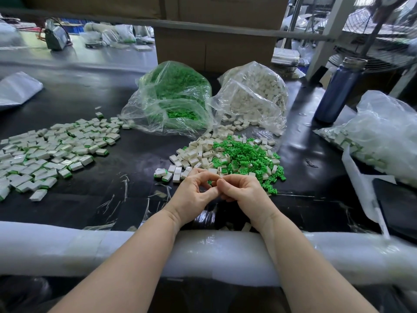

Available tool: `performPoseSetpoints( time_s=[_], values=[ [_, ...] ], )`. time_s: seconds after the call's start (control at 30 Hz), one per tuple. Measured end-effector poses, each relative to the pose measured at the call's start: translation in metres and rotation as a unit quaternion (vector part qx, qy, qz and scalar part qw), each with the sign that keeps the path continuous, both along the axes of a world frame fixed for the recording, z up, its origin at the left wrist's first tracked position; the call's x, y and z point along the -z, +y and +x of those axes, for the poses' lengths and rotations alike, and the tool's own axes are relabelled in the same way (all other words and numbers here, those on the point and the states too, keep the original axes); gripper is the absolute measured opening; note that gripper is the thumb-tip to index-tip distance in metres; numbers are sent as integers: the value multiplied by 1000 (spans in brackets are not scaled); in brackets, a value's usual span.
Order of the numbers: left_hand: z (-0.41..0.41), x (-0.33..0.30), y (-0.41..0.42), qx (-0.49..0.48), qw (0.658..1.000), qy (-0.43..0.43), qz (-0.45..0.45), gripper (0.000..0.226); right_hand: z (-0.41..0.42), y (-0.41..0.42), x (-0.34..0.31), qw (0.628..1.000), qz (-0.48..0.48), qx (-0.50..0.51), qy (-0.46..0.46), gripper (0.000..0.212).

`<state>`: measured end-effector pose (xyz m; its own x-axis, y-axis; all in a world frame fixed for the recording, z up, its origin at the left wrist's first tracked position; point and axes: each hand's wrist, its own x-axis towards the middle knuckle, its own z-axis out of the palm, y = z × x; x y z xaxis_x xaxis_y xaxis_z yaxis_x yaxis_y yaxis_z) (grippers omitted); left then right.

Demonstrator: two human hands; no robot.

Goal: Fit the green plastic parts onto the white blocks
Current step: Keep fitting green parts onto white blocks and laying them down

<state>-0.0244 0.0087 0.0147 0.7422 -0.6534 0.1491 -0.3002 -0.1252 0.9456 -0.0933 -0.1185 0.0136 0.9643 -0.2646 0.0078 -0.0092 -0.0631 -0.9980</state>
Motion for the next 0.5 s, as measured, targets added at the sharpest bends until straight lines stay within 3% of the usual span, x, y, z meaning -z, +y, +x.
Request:
performPoseSetpoints(
  time_s=[0.17, 0.5],
  values=[
    [0, 0, 0, 9, 1000, -13, 9, 24, -2, 0, -2, 998, 61, -5, 3, 16],
    [-1, 2, -2, 22, 997, -55, 41, 30, -2, 1, -4, 996, 86, 2, 5, 23]
  ],
)
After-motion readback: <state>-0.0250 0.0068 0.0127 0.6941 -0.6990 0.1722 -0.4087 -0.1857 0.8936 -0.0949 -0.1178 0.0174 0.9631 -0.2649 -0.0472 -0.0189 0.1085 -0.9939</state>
